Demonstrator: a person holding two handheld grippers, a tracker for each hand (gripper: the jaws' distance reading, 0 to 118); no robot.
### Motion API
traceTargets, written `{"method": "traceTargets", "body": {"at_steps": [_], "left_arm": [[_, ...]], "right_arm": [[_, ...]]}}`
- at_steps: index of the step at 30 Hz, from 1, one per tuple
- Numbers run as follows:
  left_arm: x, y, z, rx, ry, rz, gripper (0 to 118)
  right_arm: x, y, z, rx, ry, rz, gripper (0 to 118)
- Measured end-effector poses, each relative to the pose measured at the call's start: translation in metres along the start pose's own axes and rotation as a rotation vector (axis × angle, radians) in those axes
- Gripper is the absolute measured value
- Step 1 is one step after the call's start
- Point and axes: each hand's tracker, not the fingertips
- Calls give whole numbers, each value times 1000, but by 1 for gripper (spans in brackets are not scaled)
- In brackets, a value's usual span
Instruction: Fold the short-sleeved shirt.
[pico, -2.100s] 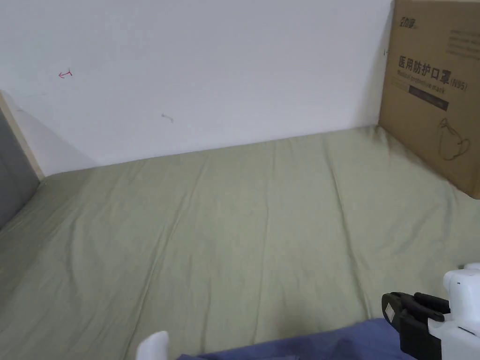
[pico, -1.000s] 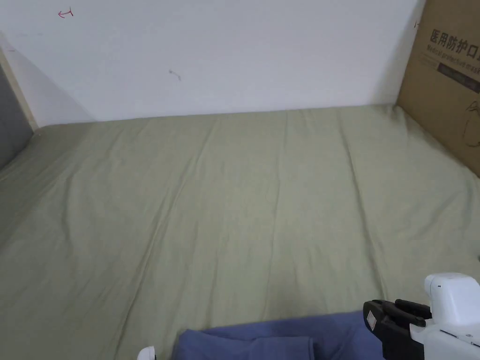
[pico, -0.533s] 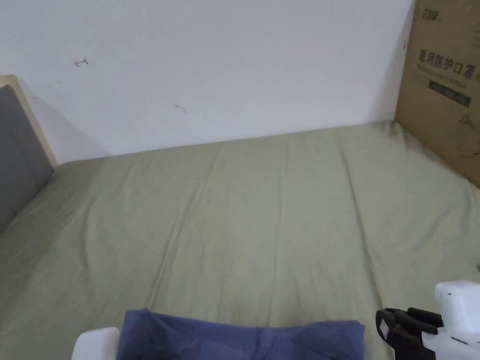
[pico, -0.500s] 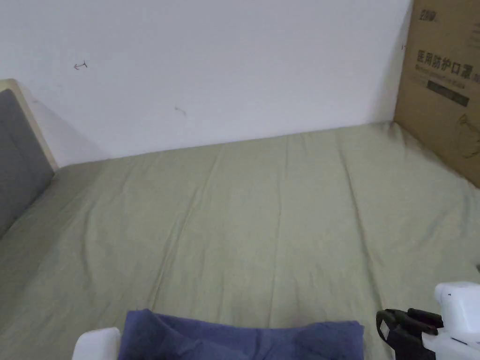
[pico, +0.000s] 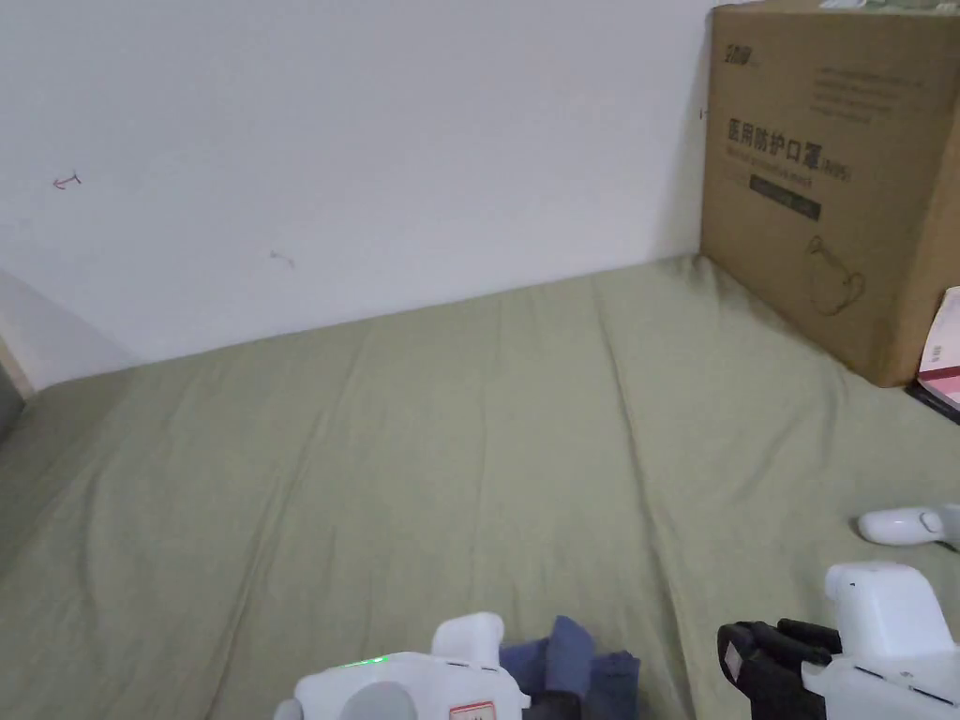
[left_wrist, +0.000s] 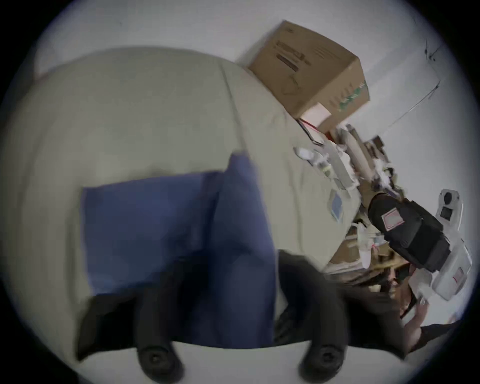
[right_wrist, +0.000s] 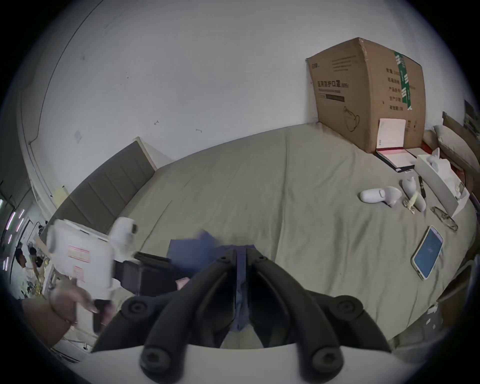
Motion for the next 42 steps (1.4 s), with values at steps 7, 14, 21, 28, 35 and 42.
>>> {"method": "traceTargets", "body": {"at_steps": [7,14,21,28,35,42], "left_arm": [[2,-5,5,52,-34,22,112],[9,-18,52,148,1,-76,4],[6,-21,-33,-16,-17,-22,4],[-14,-25,-96,-66,-16,96,2],[-10,-35,-5,189,-42,54,4],[17,-39,166,764,253,-142,4]], "right_arm": [[13,-3,5,6,-22,-12,8],[21,-4,3,23,-33,-28,8],[23,-5,3,29,-26,-41,8],[18,-6,2,8,-32,-9,8],[5,-2,6,-2,18,-71,8],[-36,32,46,272,5,73,8]]}}
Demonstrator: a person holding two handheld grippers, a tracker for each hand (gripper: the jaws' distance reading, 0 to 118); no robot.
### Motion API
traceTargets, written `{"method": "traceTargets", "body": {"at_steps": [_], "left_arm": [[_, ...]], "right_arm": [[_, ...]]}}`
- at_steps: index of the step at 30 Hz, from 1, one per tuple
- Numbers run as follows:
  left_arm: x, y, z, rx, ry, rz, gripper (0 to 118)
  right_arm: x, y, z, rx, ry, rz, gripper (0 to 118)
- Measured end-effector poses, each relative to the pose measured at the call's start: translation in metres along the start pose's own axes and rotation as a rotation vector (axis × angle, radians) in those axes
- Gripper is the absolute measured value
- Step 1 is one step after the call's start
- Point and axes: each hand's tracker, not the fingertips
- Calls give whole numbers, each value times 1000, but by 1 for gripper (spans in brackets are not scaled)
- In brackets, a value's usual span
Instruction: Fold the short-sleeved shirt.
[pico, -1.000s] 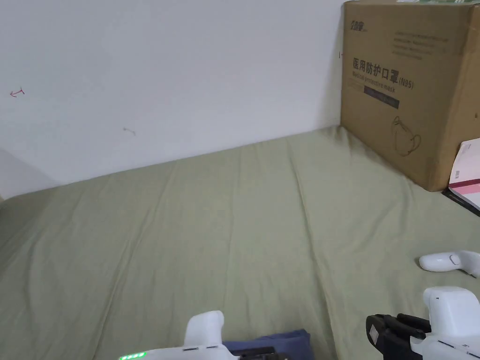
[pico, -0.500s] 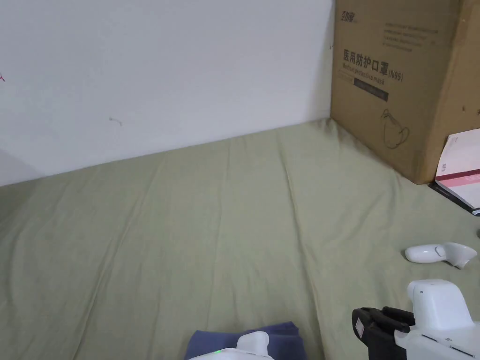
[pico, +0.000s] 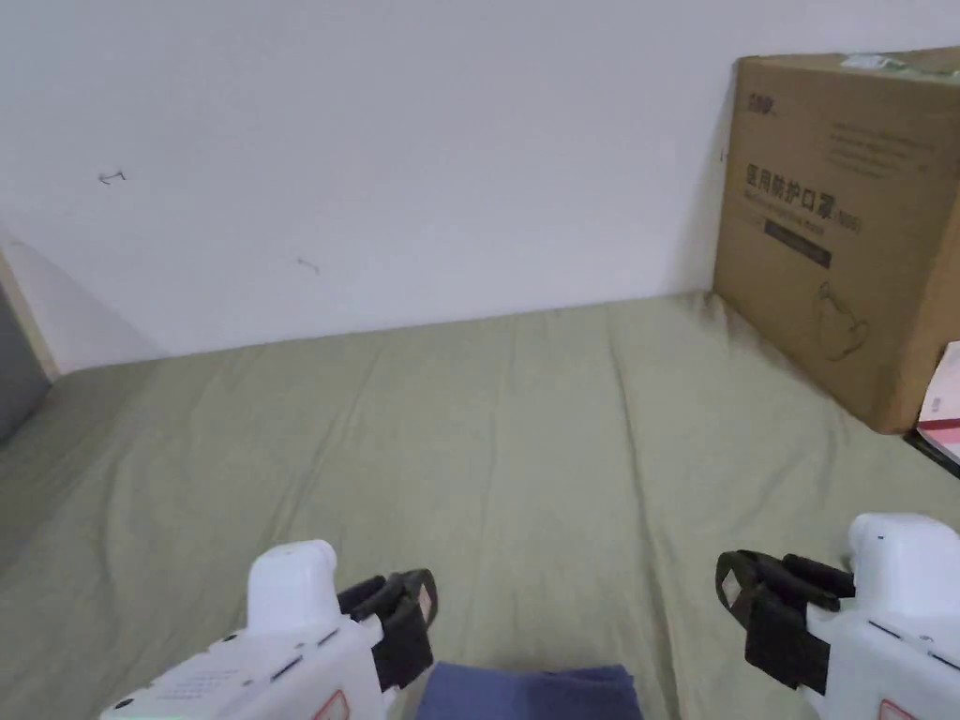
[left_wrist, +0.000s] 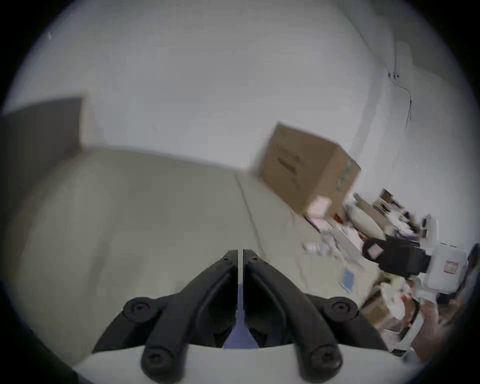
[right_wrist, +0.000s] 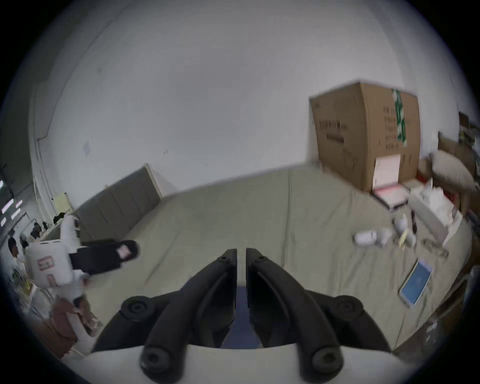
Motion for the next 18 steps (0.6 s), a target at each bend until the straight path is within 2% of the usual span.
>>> {"method": "traceTargets", "body": {"at_steps": [6,8,10,13,18], "left_arm": [[-8,23,57,264,286,-141,4],[-8,19,64,311,347,-198,3],[-6,8,67,339,394,-241,3],[1,-9,71,331,446,-261,3],[6,-13,70,314,423,-280,3]], "right_arm": [[-31,25,18,265,-33,108,8],[-35,20,16,338,-76,155,8],[-38,12,11,327,-147,182,8],[-32,2,11,252,-123,87,8],[-21,0,16,225,-141,98,8]]}}
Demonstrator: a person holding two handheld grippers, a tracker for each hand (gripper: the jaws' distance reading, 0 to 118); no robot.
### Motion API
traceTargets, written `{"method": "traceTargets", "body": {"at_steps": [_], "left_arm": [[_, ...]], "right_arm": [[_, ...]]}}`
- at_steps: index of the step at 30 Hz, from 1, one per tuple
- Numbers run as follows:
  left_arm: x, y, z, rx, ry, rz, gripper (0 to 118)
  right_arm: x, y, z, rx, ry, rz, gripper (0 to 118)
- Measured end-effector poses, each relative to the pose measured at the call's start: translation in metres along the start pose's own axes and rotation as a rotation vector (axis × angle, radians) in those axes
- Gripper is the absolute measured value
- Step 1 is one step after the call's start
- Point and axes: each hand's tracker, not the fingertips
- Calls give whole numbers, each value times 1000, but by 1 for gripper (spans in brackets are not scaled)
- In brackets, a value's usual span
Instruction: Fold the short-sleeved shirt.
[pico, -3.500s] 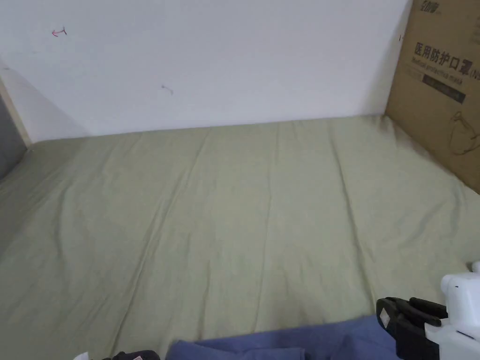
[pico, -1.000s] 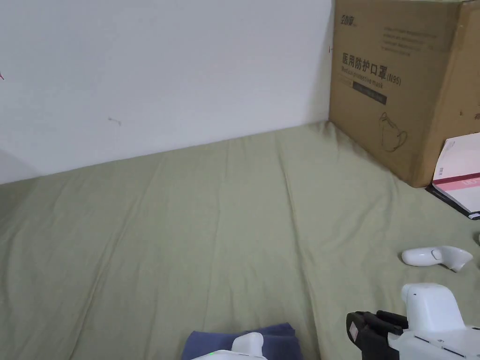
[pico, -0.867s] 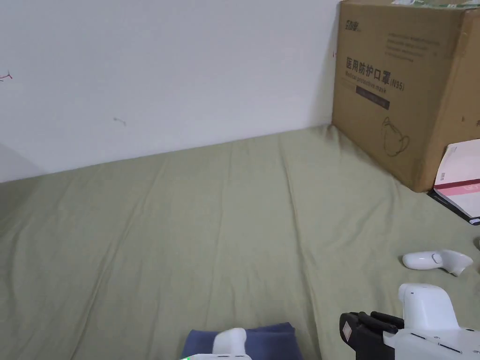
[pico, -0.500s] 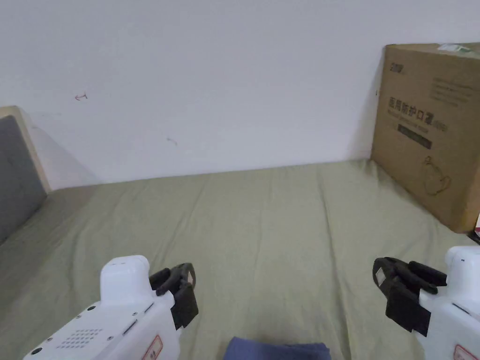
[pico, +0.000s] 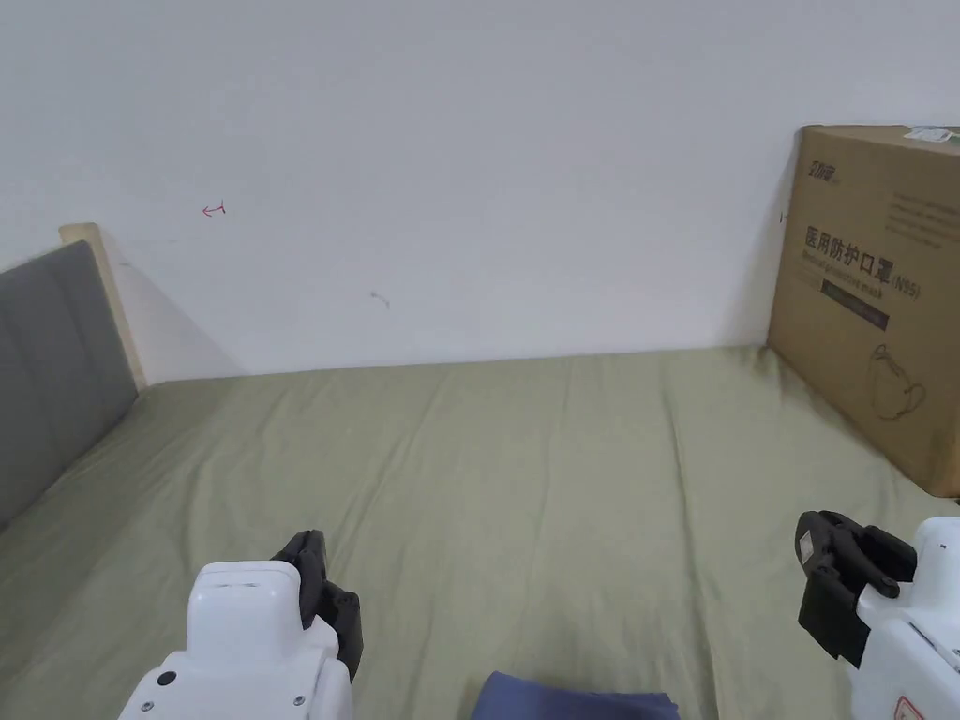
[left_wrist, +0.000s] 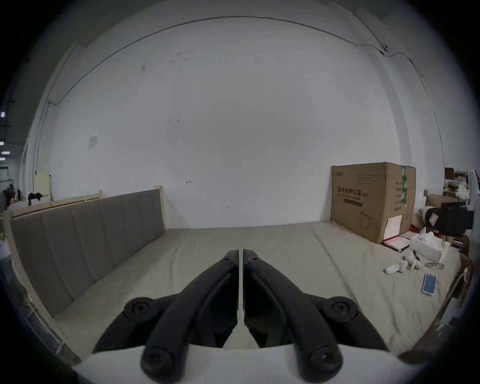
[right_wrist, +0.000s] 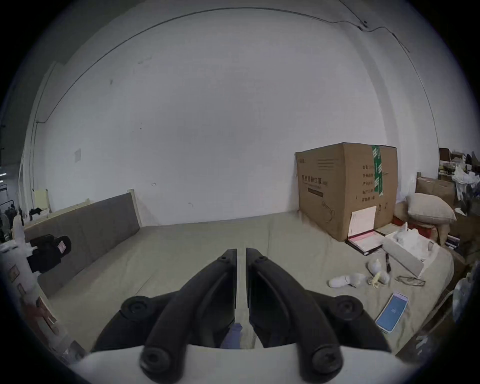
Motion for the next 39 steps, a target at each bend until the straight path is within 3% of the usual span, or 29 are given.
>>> {"method": "traceTargets", "body": {"at_steps": [3,5,8,11,14,19,21,25,26,27,29,30,33,36,39], "left_arm": [[-2,8,-4,-3,-6,-1,3],[-6,11,-5,-10,-12,19,3],[-14,8,-10,-63,-50,67,3],[-19,-2,-16,-132,-65,98,3],[-29,-17,-27,-233,-143,158,3],[-54,-60,-76,-567,-410,402,3],[-64,-91,-102,-746,-556,587,4],[-70,-151,-135,-916,-696,828,7],[-69,-163,-142,-942,-713,837,17],[-66,-173,-148,-968,-723,808,40],[-55,-188,-156,-1011,-766,763,109],[-49,-196,-161,-1035,-793,773,118],[-33,-223,-174,-1104,-906,903,118],[5,-246,-182,-1182,-1080,934,118],[21,-257,-194,-1092,-1152,964,118]], "right_arm": [[7,7,-1,9,10,-42,8],[8,7,-13,-53,69,-70,8],[4,-15,-61,-392,161,-108,8],[4,-71,-111,-778,312,-238,8],[11,-129,-136,-977,299,-312,8],[27,-182,-152,-1085,218,-260,8],[37,-184,-150,-1044,260,-364,8],[43,-185,-146,-1048,264,-390,8],[42,-184,-145,-1045,270,-387,8],[41,-185,-145,-1042,274,-384,8],[42,-185,-144,-1039,277,-383,8],[41,-186,-145,-1038,277,-383,8],[41,-186,-145,-1039,278,-387,8],[42,-188,-145,-1036,279,-396,8],[42,-190,-142,-1028,272,-407,8]]}}
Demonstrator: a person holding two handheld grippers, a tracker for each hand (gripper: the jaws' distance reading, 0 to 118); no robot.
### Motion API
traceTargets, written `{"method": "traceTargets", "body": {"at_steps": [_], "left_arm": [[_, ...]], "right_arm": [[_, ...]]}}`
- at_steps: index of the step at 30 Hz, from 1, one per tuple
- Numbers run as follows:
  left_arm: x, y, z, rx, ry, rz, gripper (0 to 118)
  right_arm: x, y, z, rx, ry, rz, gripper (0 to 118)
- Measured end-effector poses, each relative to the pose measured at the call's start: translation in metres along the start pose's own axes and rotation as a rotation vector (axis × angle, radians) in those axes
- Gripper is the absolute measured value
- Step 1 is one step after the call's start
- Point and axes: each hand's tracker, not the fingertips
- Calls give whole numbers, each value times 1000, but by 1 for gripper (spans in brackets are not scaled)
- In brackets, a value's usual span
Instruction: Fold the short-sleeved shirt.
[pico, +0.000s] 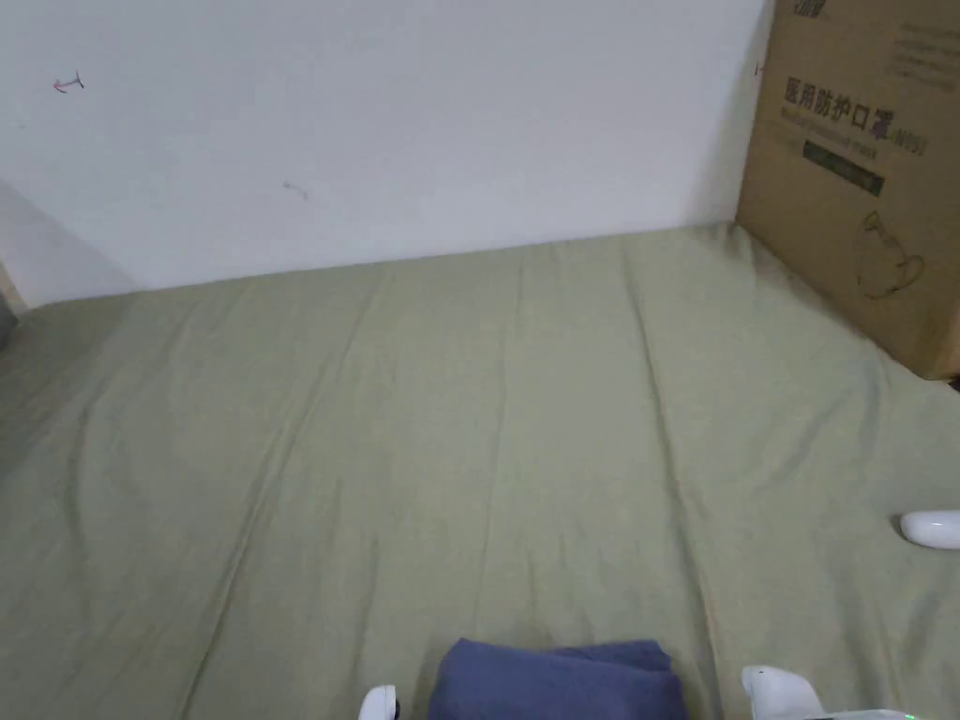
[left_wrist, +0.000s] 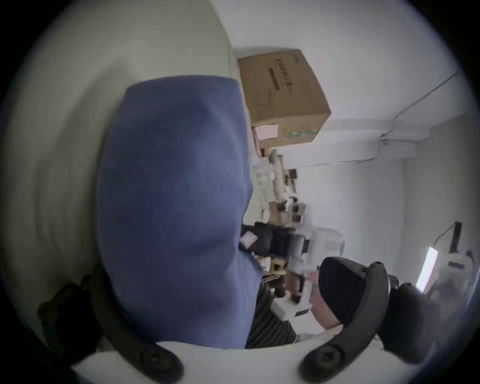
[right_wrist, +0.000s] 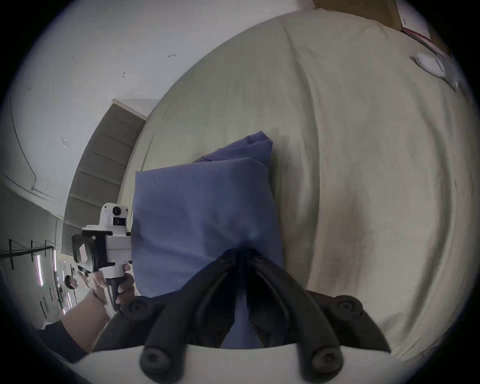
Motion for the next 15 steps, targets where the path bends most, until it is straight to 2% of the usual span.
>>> {"method": "traceTargets", "body": {"at_steps": [1,2,3,4,5,6,7,9,13,15], "left_arm": [[-6,2,2,33,-36,43,117],[-15,2,9,70,-77,90,102],[-21,4,16,112,-60,126,66],[-26,4,23,143,32,147,18],[-32,4,25,138,245,138,17],[-35,0,24,86,193,163,17],[-19,1,27,128,112,165,18],[10,4,16,93,325,92,18],[51,-6,34,111,326,-46,18],[66,-11,73,166,349,-97,18]], "right_arm": [[1,-1,0,4,3,-5,8],[2,-2,1,9,9,-16,8],[4,-2,1,12,16,-27,8],[5,-3,1,14,21,-37,8],[6,-3,2,13,28,-51,8],[6,-3,2,-3,94,-89,8],[6,-2,3,-3,34,-97,8],[1,0,9,-4,32,-92,8],[-16,-3,28,21,-31,-52,8],[-23,-7,39,31,-23,-46,8]]}}
